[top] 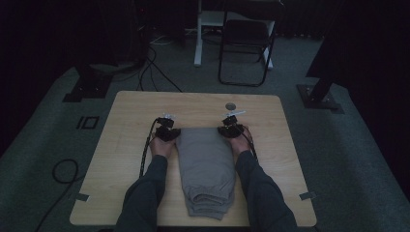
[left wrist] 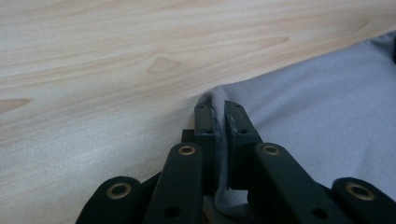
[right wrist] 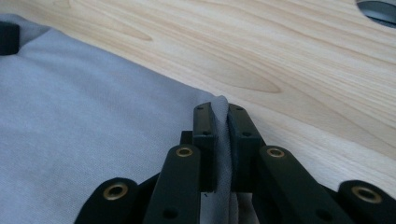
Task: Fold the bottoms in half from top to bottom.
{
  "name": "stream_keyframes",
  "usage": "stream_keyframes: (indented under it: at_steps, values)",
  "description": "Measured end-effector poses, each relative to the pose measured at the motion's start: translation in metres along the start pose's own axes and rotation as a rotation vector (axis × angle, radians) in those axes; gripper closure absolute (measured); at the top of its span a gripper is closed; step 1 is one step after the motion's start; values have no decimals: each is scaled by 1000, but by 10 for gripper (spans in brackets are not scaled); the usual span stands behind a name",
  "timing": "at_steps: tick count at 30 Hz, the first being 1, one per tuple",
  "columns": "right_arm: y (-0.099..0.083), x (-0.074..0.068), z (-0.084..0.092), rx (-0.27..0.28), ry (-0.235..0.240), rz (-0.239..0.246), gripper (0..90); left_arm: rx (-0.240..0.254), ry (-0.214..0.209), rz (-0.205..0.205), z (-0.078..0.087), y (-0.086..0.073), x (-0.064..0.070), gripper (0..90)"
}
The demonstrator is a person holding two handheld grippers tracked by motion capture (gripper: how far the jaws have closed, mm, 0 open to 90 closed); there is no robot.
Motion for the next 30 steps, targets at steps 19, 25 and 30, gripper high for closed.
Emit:
stream_keyframes:
  at_steps: [19, 25, 30]
  values:
    - [20, -4, 56, 205, 120, 12, 846, 191, -50, -57, 48, 38, 11, 857]
    - [8, -7, 69, 218, 159, 55, 845, 228, -95, -119, 68, 31, 25, 857]
    - [-15, -8, 87, 225, 187, 87, 846, 249, -119, -142, 80, 18, 33, 856]
Point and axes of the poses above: each handheld gripper's, and its own axes: z roughly backward along the jaws, y roughly out of its top, x roughly to its right, the point moved 4 cm from there along -z, roughly forward along the jaws, and after that the axes turned 9 degrees about -z, right-handed, at the moved point
